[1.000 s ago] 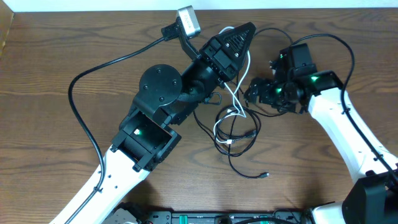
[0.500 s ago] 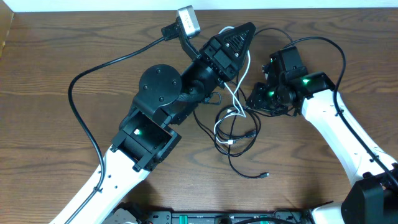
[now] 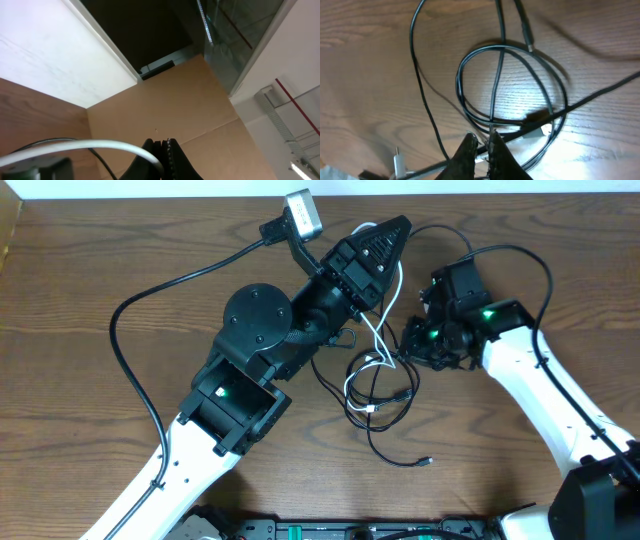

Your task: Untangle cables

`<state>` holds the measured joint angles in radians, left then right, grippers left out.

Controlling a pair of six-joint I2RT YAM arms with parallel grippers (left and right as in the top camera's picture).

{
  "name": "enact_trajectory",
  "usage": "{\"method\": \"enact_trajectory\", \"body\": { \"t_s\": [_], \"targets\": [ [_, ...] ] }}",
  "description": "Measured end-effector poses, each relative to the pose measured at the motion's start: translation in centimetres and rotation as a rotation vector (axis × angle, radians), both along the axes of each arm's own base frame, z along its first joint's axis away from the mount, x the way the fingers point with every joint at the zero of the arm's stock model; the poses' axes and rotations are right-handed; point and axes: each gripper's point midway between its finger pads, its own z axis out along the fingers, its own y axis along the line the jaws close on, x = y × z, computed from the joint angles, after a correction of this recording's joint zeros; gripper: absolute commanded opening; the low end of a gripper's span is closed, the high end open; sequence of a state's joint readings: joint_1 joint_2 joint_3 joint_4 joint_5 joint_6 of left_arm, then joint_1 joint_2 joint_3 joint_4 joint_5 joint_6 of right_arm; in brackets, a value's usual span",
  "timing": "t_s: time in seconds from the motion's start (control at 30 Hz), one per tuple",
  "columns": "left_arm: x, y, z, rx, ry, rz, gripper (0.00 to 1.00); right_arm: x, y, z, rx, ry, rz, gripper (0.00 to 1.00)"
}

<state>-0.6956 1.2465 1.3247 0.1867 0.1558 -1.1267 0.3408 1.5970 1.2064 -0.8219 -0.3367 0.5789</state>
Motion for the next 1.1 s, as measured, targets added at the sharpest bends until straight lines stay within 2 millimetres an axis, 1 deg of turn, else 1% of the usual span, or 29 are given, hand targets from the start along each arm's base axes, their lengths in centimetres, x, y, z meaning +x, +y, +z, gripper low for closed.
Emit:
{"method": "enact_trajectory", "body": {
  "t_s": [0.17,0.3,0.43,0.67,0.7,0.73,0.87,1.0,1.1],
  "targets": [
    [0.0,0.0,0.0,0.001,0.001,0.000,0.08,-0.3,1.6,-0.6,0.024,-0.006,0.028,0.06],
    [0.0,0.0,-0.1,0.002,0.002,-0.001,0.08,0.1,2.6,-0.3,0.046,-0.037,0.046,0.06],
    [0.0,-0.1,-0.1,0.004,0.004,-0.003,0.07,0.7,3.1,0.0,0.063,-0.067,0.048,0.06],
    [0.0,-0.1,-0.2,0.005,0.005,-0.003,0.08,0.7,3.2,0.1,0.068,-0.060,0.038,0.07],
    [0.0,-0.1,-0.2,0.005,0.005,-0.003,0.07,0.7,3.1,0.1,0.068,-0.060,0.038,0.06],
    [0.0,-0.1,-0.2,0.005,0.005,-0.003,0.08,0.7,3.2,0.1,0.069,-0.062,0.037,0.01],
    [0.0,-0.1,-0.4,0.011,0.011,-0.003,0.08,0.9,3.1,0.1,0.064,-0.068,0.035,0.01],
    [0.1,-0.2,-1.1,0.031,0.035,-0.003,0.08,0.8,2.3,-0.1,0.055,-0.050,0.020,0.01],
    [0.1,-0.2,-1.3,0.035,0.040,-0.003,0.07,0.5,0.8,0.2,0.039,-0.032,0.001,0.01]
  ]
}}
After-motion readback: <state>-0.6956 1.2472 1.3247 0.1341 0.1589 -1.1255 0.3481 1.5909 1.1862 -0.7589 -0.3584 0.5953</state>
